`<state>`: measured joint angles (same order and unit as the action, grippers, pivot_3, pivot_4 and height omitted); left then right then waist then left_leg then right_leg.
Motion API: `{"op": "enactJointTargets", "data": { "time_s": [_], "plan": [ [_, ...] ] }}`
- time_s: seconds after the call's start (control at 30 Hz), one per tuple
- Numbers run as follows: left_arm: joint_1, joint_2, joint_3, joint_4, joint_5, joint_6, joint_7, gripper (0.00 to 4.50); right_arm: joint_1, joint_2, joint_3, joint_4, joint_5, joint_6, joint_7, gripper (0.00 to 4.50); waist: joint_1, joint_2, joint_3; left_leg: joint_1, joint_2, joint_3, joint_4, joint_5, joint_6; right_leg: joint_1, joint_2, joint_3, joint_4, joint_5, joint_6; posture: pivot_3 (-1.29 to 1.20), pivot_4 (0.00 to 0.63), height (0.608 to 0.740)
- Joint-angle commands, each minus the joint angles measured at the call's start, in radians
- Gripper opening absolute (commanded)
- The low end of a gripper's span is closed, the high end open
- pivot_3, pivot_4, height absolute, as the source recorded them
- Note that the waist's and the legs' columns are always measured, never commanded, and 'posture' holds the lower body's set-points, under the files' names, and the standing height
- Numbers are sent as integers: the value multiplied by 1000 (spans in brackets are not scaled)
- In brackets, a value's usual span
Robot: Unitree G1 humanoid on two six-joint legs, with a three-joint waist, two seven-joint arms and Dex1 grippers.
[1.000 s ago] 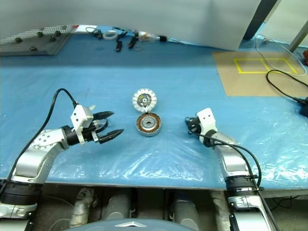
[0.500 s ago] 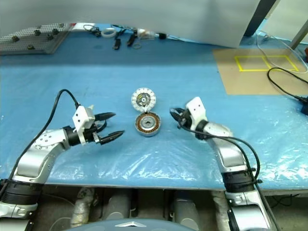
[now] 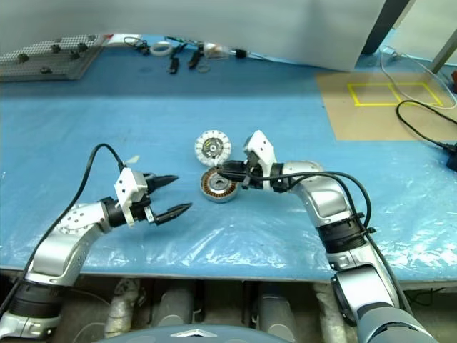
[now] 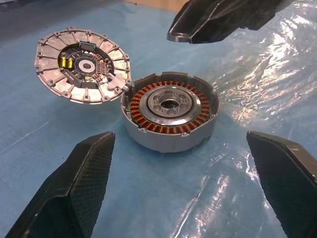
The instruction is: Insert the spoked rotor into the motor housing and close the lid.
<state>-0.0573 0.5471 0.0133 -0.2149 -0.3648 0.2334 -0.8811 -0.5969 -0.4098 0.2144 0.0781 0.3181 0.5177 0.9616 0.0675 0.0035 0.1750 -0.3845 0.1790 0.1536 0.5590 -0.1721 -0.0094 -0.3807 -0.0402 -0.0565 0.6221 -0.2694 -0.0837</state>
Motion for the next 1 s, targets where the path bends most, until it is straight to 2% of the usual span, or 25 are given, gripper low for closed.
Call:
{"op": "enactJointTargets", "data": {
  "time_s": [0.03, 0.17, 0.47, 1.0],
  "plan": [
    [46, -4, 29, -54, 3, -22, 37, 4500, -4, -2, 25, 13, -14, -45, 48, 664, 0, 0, 0, 0, 0, 0, 0, 0, 0, 0, 0, 0, 0, 1, 1, 0, 150, 740],
    [84, -16, 39, -62, 12, -44, 79, 4500, 5, 11, 53, 62, -45, -90, 72, 664, 1, 0, 0, 0, 0, 0, 0, 0, 1, 0, 0, 0, 0, 1, 1, 0, 150, 740],
    [118, -117, 20, -40, 28, -103, 165, 4500, -18, 46, 58, 151, -90, -154, 79, 664, 1, 0, 0, 0, 1, 0, 3, -2, 4, 1, 0, -1, 1, 0, -1, 0, 150, 740],
    [122, -137, 7, 9, 34, -129, 160, 4500, -45, 75, 39, 238, -139, -207, 36, 664, 0, 0, 0, 0, 1, 0, 3, -1, 6, 1, 0, -1, 1, 0, -1, 0, 150, 740]
  ]
}}
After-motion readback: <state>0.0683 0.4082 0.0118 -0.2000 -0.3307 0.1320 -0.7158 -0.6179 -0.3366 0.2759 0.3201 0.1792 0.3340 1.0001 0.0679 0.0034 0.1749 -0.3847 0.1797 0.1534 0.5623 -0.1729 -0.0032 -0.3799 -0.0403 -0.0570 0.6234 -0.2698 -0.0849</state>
